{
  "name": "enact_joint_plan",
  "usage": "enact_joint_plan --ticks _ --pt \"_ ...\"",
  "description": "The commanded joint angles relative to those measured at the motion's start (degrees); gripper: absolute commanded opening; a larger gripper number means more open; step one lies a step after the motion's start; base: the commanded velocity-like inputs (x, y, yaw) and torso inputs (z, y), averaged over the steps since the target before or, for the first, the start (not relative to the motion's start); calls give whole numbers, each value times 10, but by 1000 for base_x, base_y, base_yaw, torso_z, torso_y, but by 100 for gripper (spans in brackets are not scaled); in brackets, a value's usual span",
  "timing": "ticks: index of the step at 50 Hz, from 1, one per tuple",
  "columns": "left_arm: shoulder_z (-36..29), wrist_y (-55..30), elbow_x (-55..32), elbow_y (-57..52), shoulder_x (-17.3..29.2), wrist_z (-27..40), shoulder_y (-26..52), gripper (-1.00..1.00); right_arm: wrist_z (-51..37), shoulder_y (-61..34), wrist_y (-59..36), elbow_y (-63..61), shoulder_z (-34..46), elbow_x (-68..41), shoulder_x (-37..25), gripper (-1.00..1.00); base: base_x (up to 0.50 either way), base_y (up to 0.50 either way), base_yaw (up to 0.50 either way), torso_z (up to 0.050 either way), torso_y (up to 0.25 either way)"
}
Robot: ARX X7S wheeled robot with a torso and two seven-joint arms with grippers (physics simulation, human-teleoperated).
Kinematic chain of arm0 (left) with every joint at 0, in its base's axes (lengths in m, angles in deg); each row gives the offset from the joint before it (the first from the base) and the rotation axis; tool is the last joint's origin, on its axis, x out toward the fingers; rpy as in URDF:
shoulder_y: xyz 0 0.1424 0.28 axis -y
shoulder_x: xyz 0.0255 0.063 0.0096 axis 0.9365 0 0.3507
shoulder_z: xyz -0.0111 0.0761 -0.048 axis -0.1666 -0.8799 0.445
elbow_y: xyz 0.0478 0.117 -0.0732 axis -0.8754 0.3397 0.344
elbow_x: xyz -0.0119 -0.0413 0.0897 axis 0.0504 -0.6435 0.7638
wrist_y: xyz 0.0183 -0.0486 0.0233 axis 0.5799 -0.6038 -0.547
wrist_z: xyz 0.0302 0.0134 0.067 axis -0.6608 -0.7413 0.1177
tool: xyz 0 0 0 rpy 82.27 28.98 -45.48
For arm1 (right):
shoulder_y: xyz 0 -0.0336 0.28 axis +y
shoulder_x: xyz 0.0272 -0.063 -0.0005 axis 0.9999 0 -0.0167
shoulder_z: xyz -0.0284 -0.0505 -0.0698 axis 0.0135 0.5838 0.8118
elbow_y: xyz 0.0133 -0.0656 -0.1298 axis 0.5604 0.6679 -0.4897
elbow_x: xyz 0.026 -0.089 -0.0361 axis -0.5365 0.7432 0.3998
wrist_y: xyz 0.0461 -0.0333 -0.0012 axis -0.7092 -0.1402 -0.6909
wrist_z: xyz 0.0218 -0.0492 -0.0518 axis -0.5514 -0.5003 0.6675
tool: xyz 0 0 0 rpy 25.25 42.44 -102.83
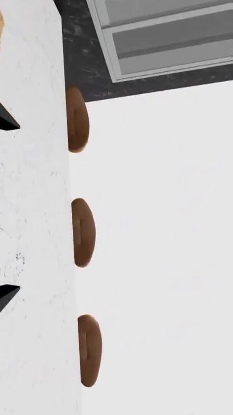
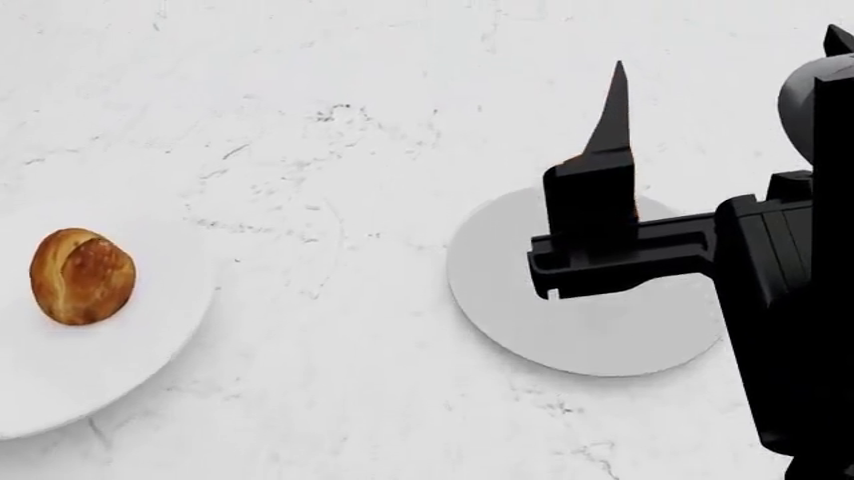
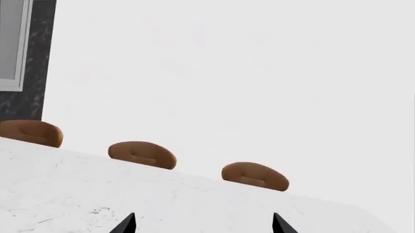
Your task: Place all breads on the cutting board.
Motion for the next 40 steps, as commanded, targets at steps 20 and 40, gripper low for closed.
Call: enact_joint_plan --ticks 20,40 --pt "-30 22 -16 8 15 16 15 100 4 6 28 1 12 8 -14 100 352 -3 0 0 1" --pt "-44 33 -11 7 21 20 12 100 5 31 46 -6 6 12 -26 100 303 -7 0 0 1"
